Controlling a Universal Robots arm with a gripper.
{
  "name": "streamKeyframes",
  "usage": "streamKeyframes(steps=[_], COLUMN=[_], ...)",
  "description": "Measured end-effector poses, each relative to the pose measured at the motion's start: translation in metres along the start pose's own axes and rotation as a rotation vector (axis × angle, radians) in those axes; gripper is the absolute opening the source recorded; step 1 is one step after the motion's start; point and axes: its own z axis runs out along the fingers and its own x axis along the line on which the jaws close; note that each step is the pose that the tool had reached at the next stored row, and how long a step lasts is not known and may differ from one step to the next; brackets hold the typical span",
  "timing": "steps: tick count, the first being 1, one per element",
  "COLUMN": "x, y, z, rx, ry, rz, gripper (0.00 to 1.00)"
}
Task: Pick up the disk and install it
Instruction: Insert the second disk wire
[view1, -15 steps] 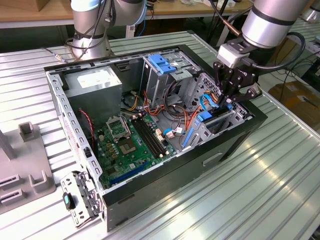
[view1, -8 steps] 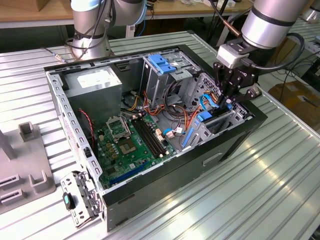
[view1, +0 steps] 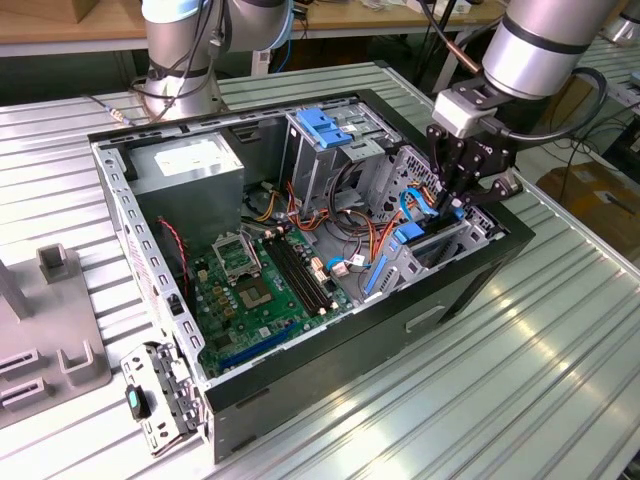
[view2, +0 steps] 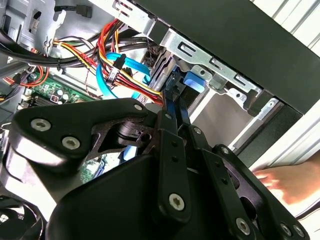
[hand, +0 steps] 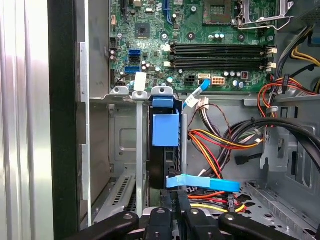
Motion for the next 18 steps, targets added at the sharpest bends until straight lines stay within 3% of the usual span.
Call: streamKeyframes(steps=[6,16,17,18], x=[0.0000,-0.0001,-0.0001,-0.0001], y=[0.0002,0.0003,0.0003,0.0003], z=[0.0038,0.0060,0.0062,0.0057], rx=[-0.0041,-0.0047,-0.0047,-0.0047], ry=[0.0004,-0.0012,-0.0012,-0.0002], rz=[0.000,0.000,0.000,0.000], gripper=[0.16,0.16,0.17,0.30])
